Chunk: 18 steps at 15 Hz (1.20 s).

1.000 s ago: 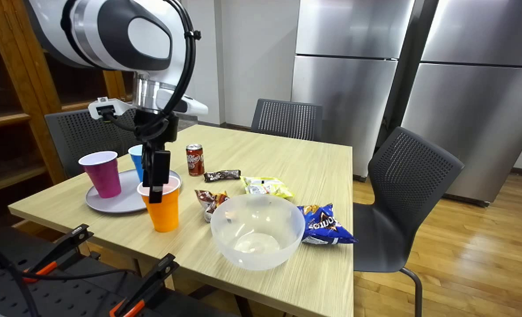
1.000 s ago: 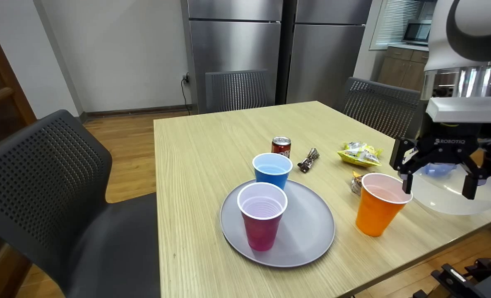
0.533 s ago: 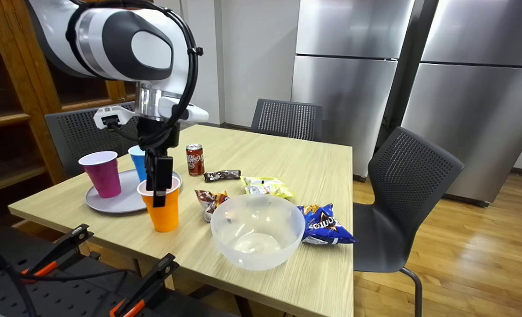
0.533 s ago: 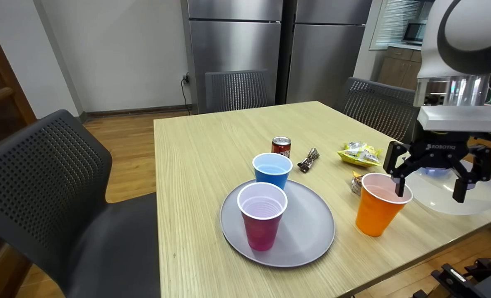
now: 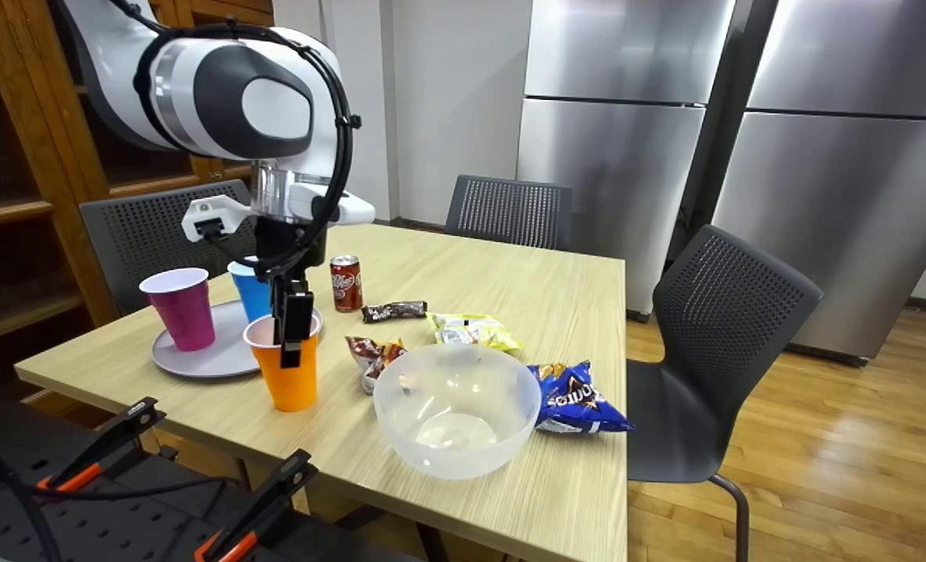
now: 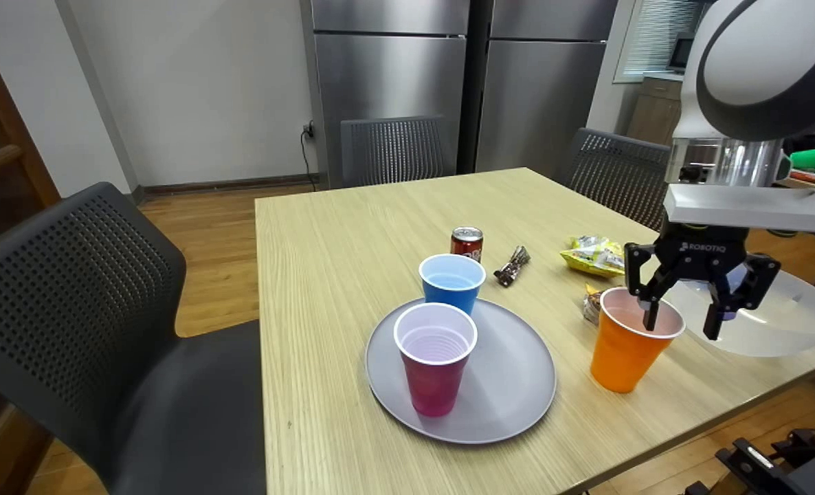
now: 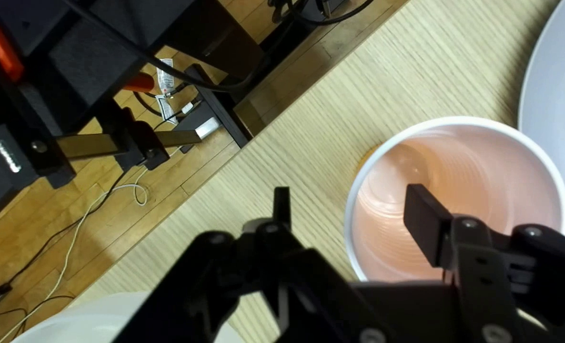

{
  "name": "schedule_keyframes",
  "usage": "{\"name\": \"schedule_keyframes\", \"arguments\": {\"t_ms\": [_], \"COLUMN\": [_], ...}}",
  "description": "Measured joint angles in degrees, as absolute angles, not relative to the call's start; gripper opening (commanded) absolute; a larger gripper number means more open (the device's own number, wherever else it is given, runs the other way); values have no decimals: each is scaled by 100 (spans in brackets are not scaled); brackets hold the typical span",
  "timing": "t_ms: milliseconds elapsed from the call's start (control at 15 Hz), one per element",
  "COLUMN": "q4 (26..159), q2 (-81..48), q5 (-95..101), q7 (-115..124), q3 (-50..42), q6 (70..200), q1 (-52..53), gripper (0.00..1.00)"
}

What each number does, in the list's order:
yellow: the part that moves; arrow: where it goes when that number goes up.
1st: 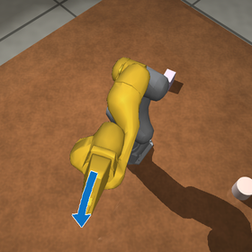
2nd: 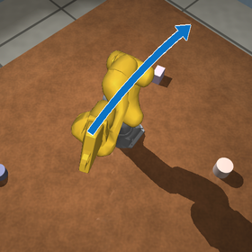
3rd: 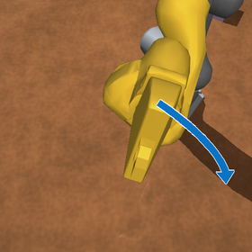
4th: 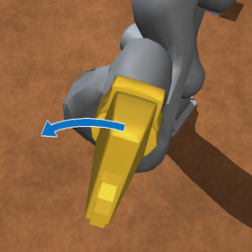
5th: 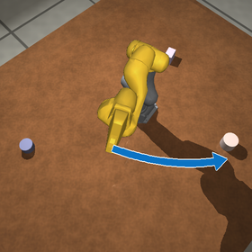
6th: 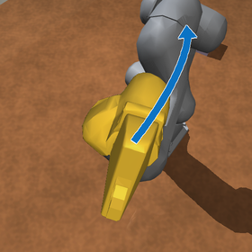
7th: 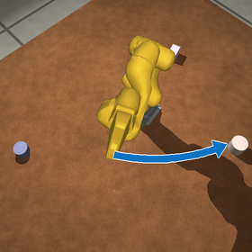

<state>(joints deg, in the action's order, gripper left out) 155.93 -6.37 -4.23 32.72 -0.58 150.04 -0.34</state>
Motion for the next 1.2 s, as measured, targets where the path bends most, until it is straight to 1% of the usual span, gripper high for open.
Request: {"name": "schedule_keyframes", "arguments": {"t_ms": [200, 267, 333, 1200], "q4": [15520, 15501, 15486, 15502], "q2": [-720, -731, -737, -500], "q5": [-525, -530, -531, -533], "q7": [3272, 3272, 3272, 3272], "q3": [-63, -64, -66, -66], "q6": [15045, 15047, 15047, 15057], "q1": [11, 17, 17, 116], "gripper": [11, 5, 0, 1]}}
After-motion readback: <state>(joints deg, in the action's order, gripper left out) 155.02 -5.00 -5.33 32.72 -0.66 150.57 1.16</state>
